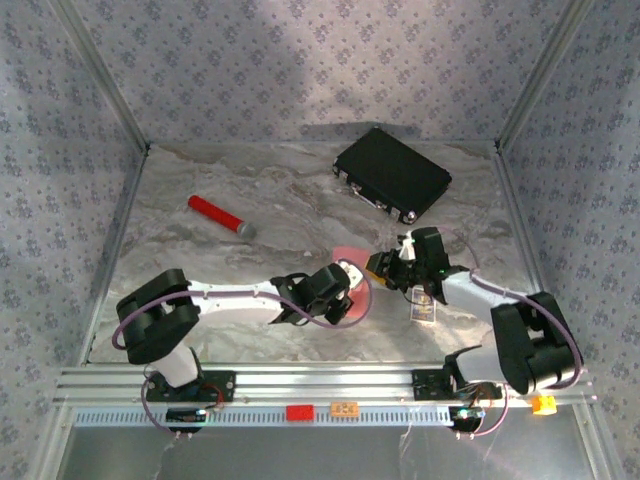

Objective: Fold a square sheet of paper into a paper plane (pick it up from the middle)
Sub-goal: Fold the triangle a second time at the center of the table.

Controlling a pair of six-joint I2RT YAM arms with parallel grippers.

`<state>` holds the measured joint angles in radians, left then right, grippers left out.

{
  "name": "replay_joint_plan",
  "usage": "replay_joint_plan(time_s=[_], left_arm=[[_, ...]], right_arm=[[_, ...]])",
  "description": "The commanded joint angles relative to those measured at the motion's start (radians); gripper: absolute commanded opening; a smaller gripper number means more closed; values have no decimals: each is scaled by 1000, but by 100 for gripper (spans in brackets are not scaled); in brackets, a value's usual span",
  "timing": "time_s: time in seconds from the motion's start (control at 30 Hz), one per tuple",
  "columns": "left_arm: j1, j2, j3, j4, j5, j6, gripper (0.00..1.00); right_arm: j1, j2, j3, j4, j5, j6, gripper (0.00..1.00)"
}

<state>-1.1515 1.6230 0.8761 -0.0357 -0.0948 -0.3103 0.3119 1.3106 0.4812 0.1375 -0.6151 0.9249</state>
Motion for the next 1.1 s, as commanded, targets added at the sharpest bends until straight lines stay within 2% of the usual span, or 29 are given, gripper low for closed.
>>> replay_joint_plan(time_s=[0.0, 0.2, 0.4, 0.73, 0.8, 0.9, 1.07], left_arm=[[4, -22, -6, 20, 43, -26, 5], [4, -11, -3, 17, -8, -34, 9], [-3, 27, 11, 25, -46, -50, 14], [-21, 74, 42, 5, -71, -69, 16], [-17, 62, 35, 19, -43, -74, 18], [8, 57, 30, 37, 45, -90, 10], [70, 58, 10, 100, 221, -142, 8]], right_arm=[[7, -61, -34, -79, 17, -5, 36], [42, -125, -94, -115, 64, 14, 36], [88, -107, -106, -117, 75, 32, 33], [123, -56, -108, -91, 89, 46, 31], [125, -53, -108, -88, 89, 46, 31], [126, -53, -107, -86, 91, 45, 30], [130, -53, -101, -83, 87, 42, 27]])
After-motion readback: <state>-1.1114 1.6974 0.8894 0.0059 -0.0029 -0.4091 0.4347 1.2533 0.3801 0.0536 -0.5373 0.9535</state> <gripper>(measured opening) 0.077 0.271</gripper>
